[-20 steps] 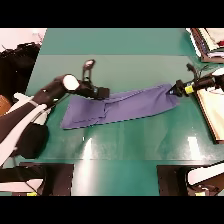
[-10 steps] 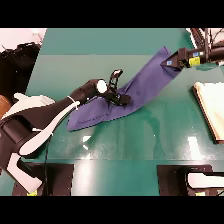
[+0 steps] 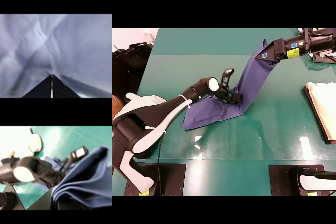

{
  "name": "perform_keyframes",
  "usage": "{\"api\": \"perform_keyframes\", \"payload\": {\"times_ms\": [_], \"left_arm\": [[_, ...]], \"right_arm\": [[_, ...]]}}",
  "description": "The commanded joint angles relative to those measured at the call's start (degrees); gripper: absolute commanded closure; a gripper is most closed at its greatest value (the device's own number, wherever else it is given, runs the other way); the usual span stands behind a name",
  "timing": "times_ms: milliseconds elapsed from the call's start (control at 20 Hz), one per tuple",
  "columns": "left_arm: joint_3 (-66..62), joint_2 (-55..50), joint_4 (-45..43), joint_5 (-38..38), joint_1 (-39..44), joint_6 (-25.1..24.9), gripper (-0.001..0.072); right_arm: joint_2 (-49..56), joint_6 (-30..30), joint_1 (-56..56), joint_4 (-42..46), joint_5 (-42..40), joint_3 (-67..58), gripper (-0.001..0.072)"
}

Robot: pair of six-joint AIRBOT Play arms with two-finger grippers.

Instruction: Fold the shirts.

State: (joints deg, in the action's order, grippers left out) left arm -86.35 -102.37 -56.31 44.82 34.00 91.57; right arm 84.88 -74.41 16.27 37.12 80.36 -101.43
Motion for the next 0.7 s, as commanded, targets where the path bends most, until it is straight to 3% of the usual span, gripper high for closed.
{"api": "perform_keyframes", "payload": {"times_ms": [0, 250, 350, 400, 450, 500, 550, 650], "left_arm": [[-0.07, 6.43, -4.96, 2.8, -5.01, -0.04, 0.0684], [-0.07, 22.53, -16.35, 8.96, -19.04, -0.09, 0.0683], [-0.07, 28.61, -19.1, 10.69, -24.37, -0.11, 0.0683], [-0.07, 31.26, -20.52, 11.58, -26.56, -0.11, 0.0683], [-0.07, 33.53, -21.73, 12.66, -28.28, -0.11, 0.0683], [-0.07, 35.17, -22.34, 13.57, -29.55, -0.11, 0.0683], [-0.07, 36.44, -22.75, 14.51, -30.56, -0.13, 0.0683], [-0.02, 37.92, -23.1, 16.22, -31.67, -0.55, 0.0683]], "right_arm": [[-0.07, -0.11, 3.78, -0.11, -1.7, -0.33, 0.0698], [2.8, -0.11, 16.74, -0.42, -9.09, -0.35, 0.0698], [6.58, 0.39, 24.44, -4.85, -15.04, -0.35, 0.0695], [9.09, 3.82, 28.22, -8.79, -17.59, -0.35, 0.0662], [11.43, 7.37, 31.36, -11.54, -18.91, -0.35, 0.047], [13.75, 9.51, 34.16, -13.03, -19.45, -0.37, 0.0213], [15.54, 9.99, 35.85, -13.11, -19.23, -0.35, 0.0103], [17.44, 9.01, 36.02, -12.02, -17.7, -0.33, 0.0173]]}}
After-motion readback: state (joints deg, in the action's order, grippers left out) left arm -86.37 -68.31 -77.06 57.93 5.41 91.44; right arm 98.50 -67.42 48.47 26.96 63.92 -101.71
